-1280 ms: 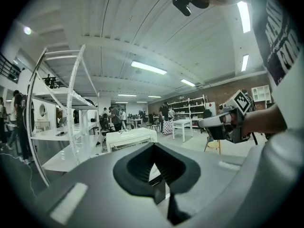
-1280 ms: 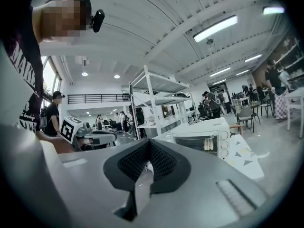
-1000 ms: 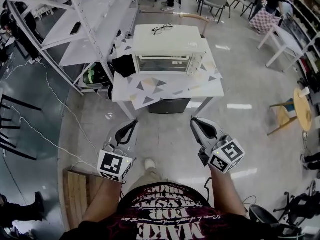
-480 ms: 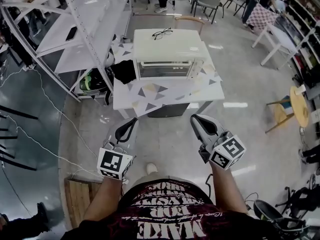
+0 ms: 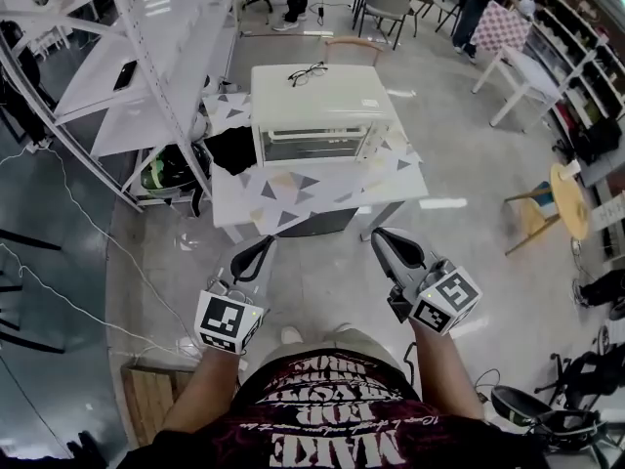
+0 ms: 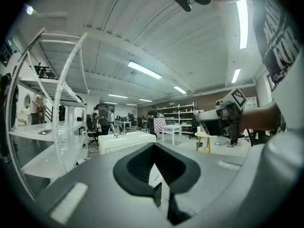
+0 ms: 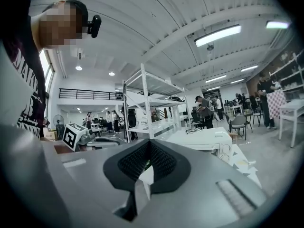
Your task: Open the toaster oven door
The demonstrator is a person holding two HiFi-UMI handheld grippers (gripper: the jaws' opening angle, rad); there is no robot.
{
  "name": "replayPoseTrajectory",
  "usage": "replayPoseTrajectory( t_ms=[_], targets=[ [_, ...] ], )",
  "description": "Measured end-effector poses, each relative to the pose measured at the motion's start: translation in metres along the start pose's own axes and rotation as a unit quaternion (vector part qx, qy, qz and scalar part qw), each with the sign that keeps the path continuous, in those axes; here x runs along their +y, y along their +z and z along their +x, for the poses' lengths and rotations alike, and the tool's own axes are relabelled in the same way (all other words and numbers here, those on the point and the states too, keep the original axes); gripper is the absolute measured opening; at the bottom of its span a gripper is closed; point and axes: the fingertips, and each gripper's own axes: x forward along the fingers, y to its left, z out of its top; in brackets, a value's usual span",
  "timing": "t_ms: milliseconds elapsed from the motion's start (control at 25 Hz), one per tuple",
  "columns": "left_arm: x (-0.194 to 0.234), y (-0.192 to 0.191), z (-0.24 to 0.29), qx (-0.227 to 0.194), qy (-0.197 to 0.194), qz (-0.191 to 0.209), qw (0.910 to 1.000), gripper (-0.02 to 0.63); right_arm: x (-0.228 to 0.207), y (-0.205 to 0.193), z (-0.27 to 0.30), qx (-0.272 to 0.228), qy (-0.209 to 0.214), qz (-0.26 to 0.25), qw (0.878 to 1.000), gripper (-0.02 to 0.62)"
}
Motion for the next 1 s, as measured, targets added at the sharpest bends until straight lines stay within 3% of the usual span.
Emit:
replayPoseTrajectory(
  t_ms=[200, 440, 1000],
  targets=[
    [-0.002, 0.009, 0.008, -0.01, -0.01, 0.009, 0.9999, 0.002, -0.008, 0.004, -0.011, 0.0, -0.021, -0.008, 1.0, 0.026],
    [0.011, 0.01, 0.009, -0.008, 0.008, 0.014, 0.9998, 0.002, -0.022, -0.007, -0.005, 0.027, -0.048, -0.042, 0.998, 0.026],
    [0.041, 0.02, 0.039, -0.003, 0.043, 0.022, 0.9988, 0.002, -0.054, -0.002, 0.03, 0.028, -0.016, -0.044, 0.998, 0.026]
  ],
)
